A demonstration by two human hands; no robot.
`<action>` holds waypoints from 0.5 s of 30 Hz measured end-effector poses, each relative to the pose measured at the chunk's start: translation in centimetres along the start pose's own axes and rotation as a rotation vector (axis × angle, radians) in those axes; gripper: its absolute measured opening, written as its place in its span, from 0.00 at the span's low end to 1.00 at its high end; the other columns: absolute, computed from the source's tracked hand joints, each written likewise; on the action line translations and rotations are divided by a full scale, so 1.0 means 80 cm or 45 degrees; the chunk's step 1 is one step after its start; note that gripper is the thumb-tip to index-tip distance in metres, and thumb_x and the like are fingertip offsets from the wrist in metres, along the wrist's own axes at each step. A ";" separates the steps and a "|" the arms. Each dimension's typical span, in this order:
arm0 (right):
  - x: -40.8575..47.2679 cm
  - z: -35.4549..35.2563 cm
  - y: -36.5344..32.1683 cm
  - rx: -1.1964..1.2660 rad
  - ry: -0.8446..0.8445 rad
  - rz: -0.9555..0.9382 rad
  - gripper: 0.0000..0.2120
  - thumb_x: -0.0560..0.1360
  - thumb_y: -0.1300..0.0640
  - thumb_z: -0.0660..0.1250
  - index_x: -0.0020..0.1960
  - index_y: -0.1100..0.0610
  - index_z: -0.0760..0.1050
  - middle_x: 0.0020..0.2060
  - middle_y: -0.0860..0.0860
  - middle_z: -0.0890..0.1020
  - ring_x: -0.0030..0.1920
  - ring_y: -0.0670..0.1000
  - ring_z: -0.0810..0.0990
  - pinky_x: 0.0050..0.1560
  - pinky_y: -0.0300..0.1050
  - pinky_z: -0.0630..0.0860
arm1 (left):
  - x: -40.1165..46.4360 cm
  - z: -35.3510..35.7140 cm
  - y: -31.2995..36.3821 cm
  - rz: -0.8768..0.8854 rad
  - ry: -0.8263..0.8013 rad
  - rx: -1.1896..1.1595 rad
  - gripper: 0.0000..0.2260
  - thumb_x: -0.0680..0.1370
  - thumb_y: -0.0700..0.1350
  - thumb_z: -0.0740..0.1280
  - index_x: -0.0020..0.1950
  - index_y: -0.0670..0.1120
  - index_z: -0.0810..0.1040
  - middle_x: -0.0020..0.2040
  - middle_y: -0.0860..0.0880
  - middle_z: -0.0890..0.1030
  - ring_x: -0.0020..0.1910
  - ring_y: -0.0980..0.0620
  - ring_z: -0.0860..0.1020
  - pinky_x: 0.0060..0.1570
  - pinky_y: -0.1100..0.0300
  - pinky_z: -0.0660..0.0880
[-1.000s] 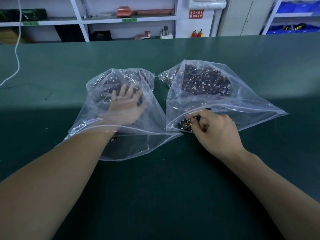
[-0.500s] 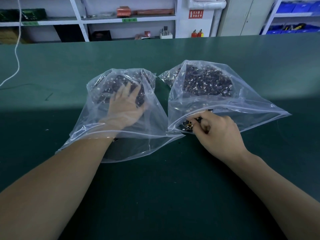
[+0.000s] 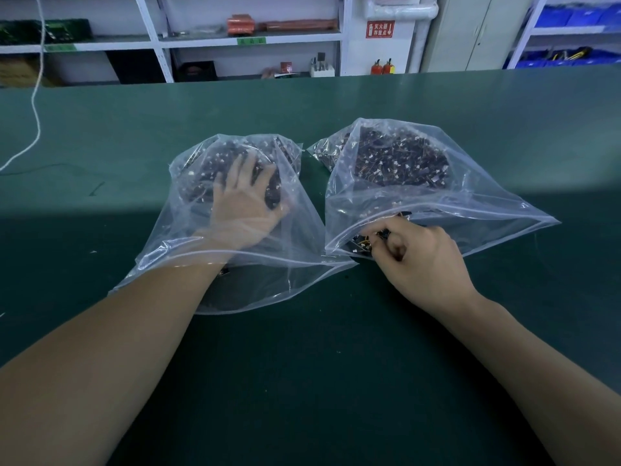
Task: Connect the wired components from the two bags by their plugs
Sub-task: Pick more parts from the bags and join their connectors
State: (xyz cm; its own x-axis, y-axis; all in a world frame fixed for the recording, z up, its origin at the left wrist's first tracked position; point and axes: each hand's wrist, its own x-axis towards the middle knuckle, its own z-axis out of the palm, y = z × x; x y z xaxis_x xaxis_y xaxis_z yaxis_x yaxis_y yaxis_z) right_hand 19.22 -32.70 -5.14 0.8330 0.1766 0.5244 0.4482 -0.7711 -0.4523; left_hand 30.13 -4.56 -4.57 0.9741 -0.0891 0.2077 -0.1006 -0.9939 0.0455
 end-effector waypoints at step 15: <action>0.000 0.002 0.002 0.002 -0.013 -0.012 0.08 0.80 0.57 0.69 0.54 0.45 0.83 0.24 0.46 0.69 0.27 0.49 0.70 0.37 0.45 0.74 | -0.014 -0.002 0.000 0.050 0.244 -0.204 0.17 0.81 0.68 0.64 0.51 0.55 0.74 0.49 0.53 0.77 0.53 0.48 0.77 0.62 0.47 0.75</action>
State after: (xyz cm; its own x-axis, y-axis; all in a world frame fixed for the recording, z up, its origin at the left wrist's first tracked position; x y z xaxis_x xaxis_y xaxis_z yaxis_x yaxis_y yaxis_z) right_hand 19.30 -32.72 -5.30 0.8322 0.1901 0.5208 0.4564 -0.7683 -0.4488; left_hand 29.00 -4.46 -4.62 0.9142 -0.0980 0.3931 -0.1831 -0.9655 0.1852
